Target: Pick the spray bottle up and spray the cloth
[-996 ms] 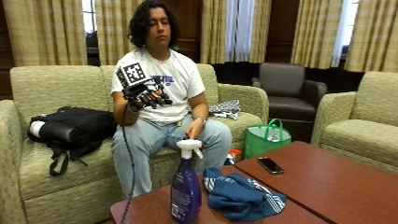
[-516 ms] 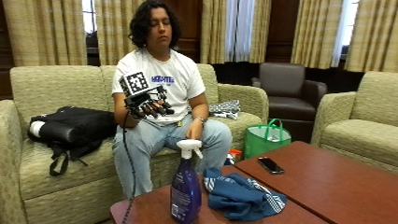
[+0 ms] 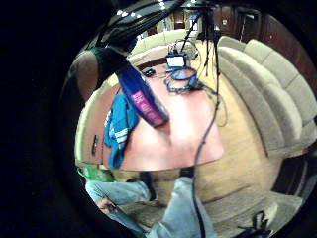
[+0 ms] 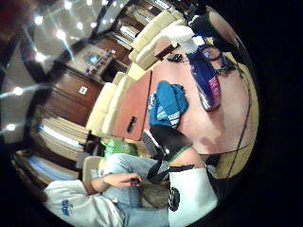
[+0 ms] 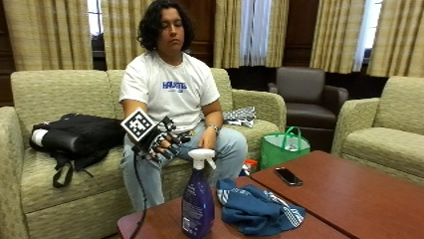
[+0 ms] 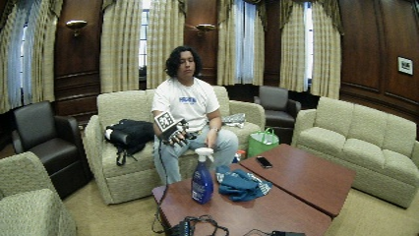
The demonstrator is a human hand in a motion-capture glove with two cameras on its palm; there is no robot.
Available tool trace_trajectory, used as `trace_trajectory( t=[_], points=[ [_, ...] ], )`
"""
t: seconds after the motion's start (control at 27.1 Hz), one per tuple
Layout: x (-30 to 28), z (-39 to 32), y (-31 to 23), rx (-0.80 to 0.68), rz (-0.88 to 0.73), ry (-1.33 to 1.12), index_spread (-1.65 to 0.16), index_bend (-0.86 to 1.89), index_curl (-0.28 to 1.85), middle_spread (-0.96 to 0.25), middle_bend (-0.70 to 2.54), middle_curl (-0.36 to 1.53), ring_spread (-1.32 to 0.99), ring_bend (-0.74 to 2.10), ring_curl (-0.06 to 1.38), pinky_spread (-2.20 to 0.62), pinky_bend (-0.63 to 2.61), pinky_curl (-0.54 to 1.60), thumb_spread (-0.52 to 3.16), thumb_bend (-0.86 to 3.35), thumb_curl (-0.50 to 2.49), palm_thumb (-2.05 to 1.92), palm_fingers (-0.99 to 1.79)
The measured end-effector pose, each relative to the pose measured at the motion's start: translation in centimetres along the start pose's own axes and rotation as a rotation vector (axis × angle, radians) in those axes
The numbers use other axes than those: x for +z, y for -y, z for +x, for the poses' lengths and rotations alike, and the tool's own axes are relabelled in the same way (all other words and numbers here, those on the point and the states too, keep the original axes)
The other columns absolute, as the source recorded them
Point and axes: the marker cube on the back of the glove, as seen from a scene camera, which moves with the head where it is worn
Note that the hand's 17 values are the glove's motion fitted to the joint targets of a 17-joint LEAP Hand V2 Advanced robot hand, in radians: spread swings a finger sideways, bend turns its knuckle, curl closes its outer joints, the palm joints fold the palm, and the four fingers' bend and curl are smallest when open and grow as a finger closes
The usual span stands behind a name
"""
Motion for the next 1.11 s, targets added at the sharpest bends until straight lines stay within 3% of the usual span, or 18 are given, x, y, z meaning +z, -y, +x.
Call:
trace_trajectory(
  t=[0.37,0.63,0.81,1.11],
  points=[
    [3.7,2.4,2.2,0.012,-0.066,0.283,-0.37,0.12,0.26,-0.14,0.25,0.36,-0.14,0.4,0.33,0.18,0.19,0.3,0.97,-0.02,0.29,0.57,0.73],
    [6.3,4.1,3.8,0.092,-0.156,0.335,-0.37,0.12,0.26,-0.15,0.24,0.37,-0.15,0.4,0.34,0.16,0.19,0.31,0.99,-0.02,0.31,0.62,0.74],
    [7.4,4.5,5.5,0.06,-0.089,0.411,-0.37,0.13,0.26,-0.15,0.24,0.37,-0.15,0.41,0.34,0.16,0.19,0.31,0.99,-0.02,0.31,0.63,0.74],
    [8.7,3.4,6.5,0.155,-0.201,0.509,-0.37,0.13,0.26,-0.15,0.23,0.38,-0.16,0.41,0.35,0.15,0.18,0.31,0.99,-0.02,0.32,0.66,0.73]
  ],
)
